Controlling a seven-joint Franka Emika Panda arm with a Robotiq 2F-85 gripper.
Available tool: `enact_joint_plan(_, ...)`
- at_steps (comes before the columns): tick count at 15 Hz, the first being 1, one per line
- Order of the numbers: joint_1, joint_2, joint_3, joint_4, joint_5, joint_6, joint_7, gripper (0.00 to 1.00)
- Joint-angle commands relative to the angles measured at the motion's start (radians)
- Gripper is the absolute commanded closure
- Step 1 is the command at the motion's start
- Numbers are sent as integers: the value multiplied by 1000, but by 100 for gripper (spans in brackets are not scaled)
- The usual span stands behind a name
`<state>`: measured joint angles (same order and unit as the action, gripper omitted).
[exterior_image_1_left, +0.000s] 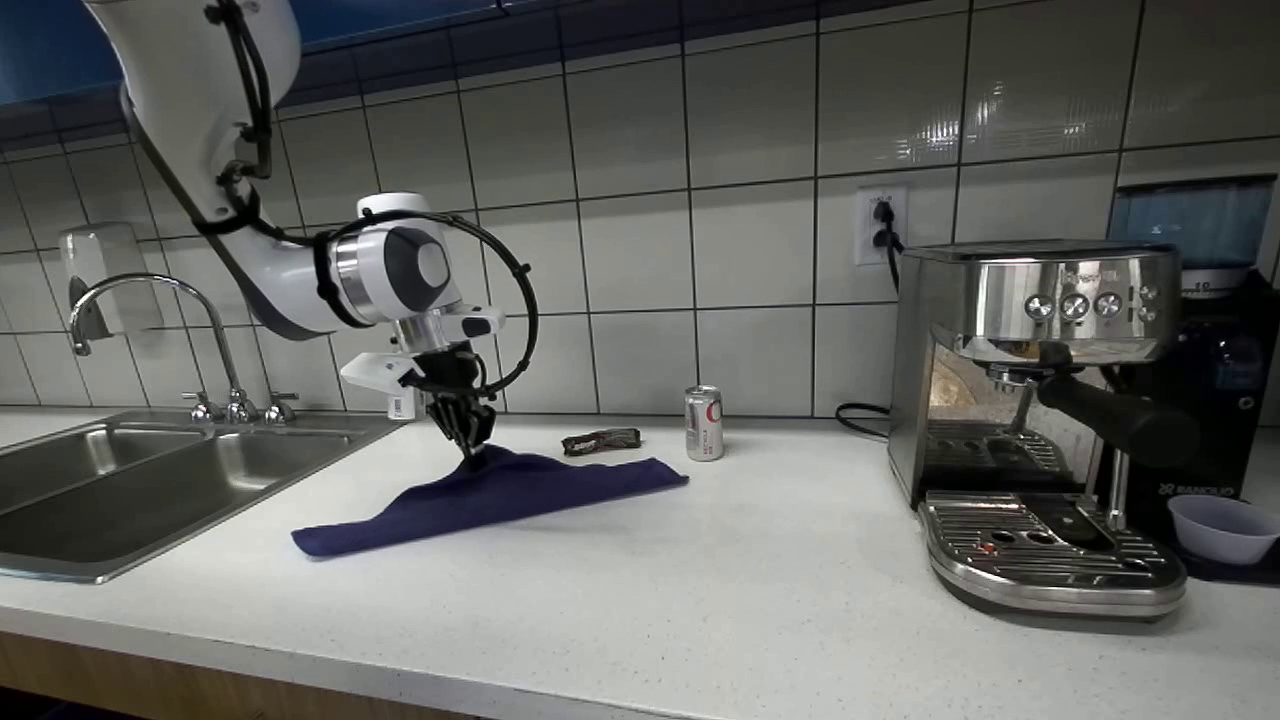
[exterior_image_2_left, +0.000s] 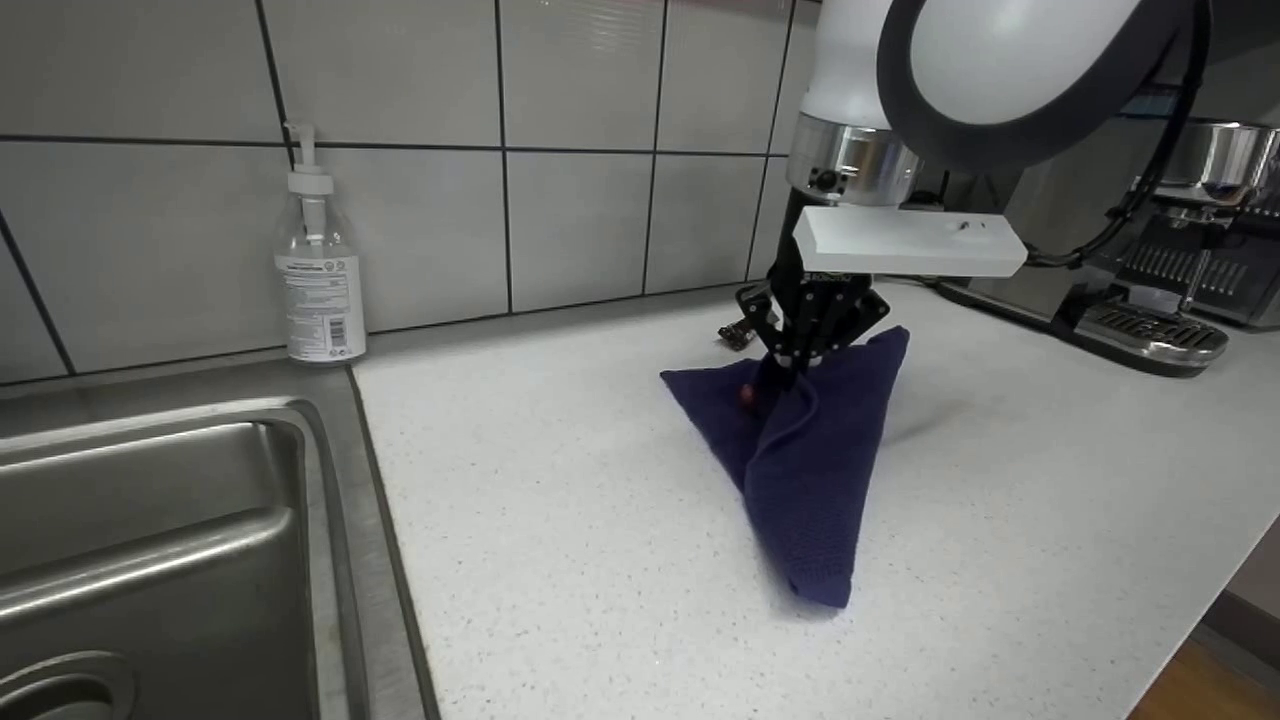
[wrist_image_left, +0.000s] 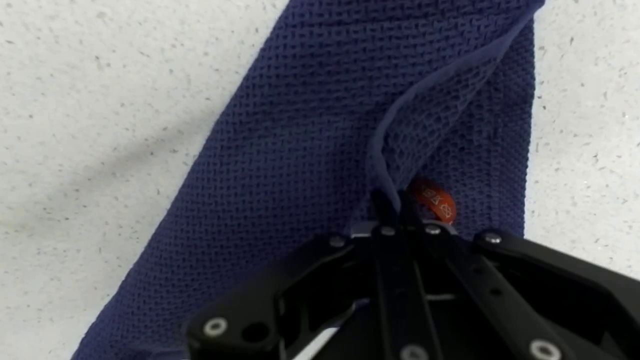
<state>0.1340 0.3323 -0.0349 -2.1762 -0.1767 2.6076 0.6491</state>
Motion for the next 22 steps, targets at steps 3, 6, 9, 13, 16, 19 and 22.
enact_joint_plan(3, 10, 27, -7, 46, 28, -43, -39, 72)
enact_joint_plan(6, 9, 29, -6, 46, 33, -34, -43, 56)
enact_joint_plan(9, 8, 31, -6, 46, 35, -33, -45, 35)
enact_joint_plan(13, 9, 29, -6, 39, 35, -31, -49, 5)
enact_joint_plan(16, 7, 21, -7, 28, 35, -29, -56, 0)
enact_joint_plan(19, -3, 5, 0, 13, 52, -39, -89, 0)
enact_joint_plan(22, -10, -8, -4, -5, 79, -54, -125, 0)
